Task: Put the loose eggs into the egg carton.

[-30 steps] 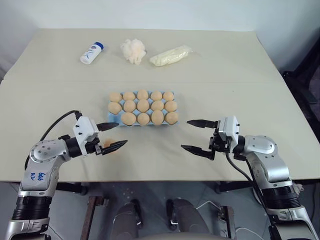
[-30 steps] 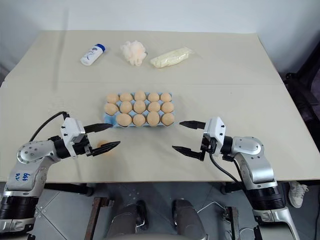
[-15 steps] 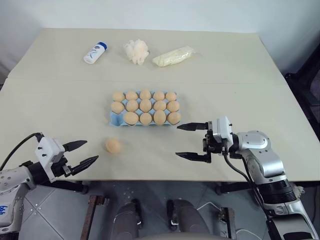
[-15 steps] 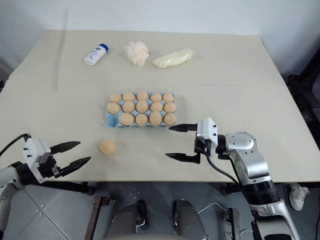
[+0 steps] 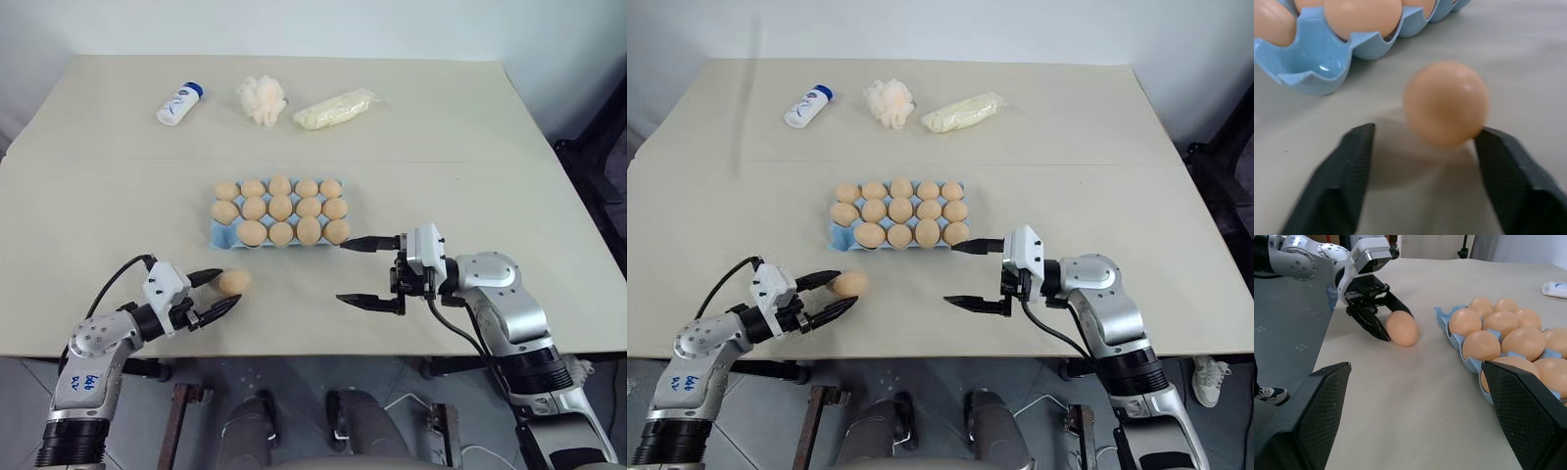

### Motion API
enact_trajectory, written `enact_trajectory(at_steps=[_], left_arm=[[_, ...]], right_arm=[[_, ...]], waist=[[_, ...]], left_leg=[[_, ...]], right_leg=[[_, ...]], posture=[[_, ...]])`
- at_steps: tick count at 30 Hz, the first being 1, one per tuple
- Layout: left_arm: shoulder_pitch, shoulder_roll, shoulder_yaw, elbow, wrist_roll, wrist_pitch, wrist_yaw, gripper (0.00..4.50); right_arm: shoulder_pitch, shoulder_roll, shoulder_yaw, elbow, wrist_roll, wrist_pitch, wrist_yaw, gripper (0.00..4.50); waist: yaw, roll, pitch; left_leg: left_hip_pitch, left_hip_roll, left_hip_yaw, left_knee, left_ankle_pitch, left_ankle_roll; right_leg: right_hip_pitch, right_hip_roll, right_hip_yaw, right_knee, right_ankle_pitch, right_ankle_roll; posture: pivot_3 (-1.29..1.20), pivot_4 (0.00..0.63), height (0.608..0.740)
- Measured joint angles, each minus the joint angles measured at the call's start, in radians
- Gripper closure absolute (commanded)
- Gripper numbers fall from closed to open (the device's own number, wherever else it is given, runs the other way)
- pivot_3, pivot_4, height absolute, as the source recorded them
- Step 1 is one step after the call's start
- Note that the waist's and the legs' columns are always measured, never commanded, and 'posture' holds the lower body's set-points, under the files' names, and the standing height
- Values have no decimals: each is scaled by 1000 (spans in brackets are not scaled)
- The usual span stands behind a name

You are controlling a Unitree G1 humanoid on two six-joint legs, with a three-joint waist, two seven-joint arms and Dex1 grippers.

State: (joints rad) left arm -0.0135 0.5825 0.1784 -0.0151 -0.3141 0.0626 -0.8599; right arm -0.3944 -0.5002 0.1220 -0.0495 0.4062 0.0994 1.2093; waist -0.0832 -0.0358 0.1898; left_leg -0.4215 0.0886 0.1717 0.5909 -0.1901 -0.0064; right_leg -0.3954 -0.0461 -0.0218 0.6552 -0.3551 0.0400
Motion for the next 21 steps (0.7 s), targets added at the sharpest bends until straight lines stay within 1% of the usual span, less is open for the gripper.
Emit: enact_trajectory(at_steps=[1, 2, 12, 14, 16, 21], left_arm=[[0, 0, 0, 2, 0, -9, 2, 2540], [0, 0, 0, 3, 0, -14, 5, 2839], [-10, 7, 12, -7, -31, 5, -3, 2839], [-10, 7, 15, -13, -44, 22, -4, 2447], [-10, 8, 18, -17, -53, 40, -1, 1949], [-9, 10, 24, -19, -54, 57, 10, 309]], right_arm=[[2, 0, 0, -2, -1, 2, -4, 0], [6, 0, 0, -3, -2, 5, -9, 0], [20, 7, 0, -3, -11, 6, -43, 0], [20, 8, 0, -3, -12, 6, -46, 0], [20, 8, 0, -3, -17, 4, -48, 0], [20, 14, 1, -3, -24, -6, -53, 0]], waist=[[0, 0, 0], [0, 0, 0], [0, 0, 0], [0, 0, 0], [0, 0, 0], [0, 0, 0]], left_leg=[[0, 0, 0, 0, 0, 0], [0, 0, 0, 0, 0, 0], [0, 0, 0, 1, 0, 0], [0, 0, 0, 1, 0, 0], [0, 0, 0, 1, 0, 0], [0, 0, 0, 2, 0, 0]], right_leg=[[0, 0, 0, 0, 0, 0], [0, 0, 0, 0, 0, 0], [1, 0, 0, 1, 0, 0], [1, 0, 0, 1, 0, 0], [0, 0, 0, 1, 0, 1], [1, 0, 0, 2, 0, 1]], posture=[[0, 150, 740], [0, 150, 740], [0, 150, 740], [0, 150, 740], [0, 150, 740], [0, 150, 740]])
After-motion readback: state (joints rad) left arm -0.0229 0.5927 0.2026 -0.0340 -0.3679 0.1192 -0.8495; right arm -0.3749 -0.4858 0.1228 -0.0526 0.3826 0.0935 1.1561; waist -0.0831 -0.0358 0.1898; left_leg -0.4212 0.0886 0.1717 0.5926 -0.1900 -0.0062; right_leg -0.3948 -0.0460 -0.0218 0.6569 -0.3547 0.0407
